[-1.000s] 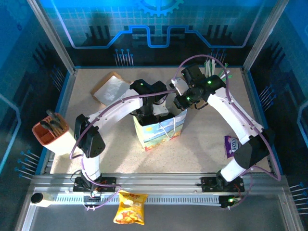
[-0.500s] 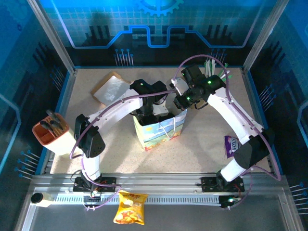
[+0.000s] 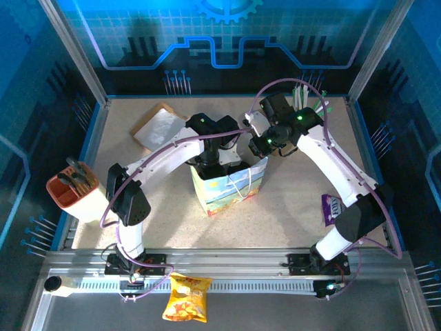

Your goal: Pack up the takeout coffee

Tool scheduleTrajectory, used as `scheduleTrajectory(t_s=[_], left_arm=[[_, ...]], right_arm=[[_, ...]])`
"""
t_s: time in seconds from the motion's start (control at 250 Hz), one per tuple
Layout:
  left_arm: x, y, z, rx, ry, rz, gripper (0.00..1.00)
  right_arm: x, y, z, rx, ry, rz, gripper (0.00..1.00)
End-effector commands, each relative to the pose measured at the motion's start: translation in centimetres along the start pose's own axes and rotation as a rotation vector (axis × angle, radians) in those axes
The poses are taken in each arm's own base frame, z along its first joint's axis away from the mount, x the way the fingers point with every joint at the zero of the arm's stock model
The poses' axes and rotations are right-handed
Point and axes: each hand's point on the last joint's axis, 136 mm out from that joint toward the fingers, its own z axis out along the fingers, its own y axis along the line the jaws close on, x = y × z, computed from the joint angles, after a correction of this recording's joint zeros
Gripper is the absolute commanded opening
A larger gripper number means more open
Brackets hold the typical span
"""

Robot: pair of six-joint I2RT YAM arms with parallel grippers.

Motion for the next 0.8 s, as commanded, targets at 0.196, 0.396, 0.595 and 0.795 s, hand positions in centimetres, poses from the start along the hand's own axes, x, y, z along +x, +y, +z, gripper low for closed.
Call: scheduleTrajectory(t_s=[0.196, 0.396, 0.595, 0.795], left_arm=[[0.45, 0.12, 0.09, 0.002, 0.016, -0.009, 0.48], [0.34, 0.03, -0.08, 0.006, 0.007, -0.008, 0.48], [-0.13, 0.02, -0.17, 0.009, -0.013, -0.005, 0.48], [-0.06, 0.08, 0.18, 0.016, -0.009, -0.007, 0.48]], right_arm=[[0.47, -0.41, 0.11, 0.004, 0.015, 0.006, 0.13], [0.52, -0.38, 0.20, 0.001, 0.018, 0.006, 0.13], [0.49, -0.39, 0.14, 0.002, 0.016, 0.005, 0.12], [0.49, -0.40, 0.22, 0.002, 0.018, 0.004, 0.12]])
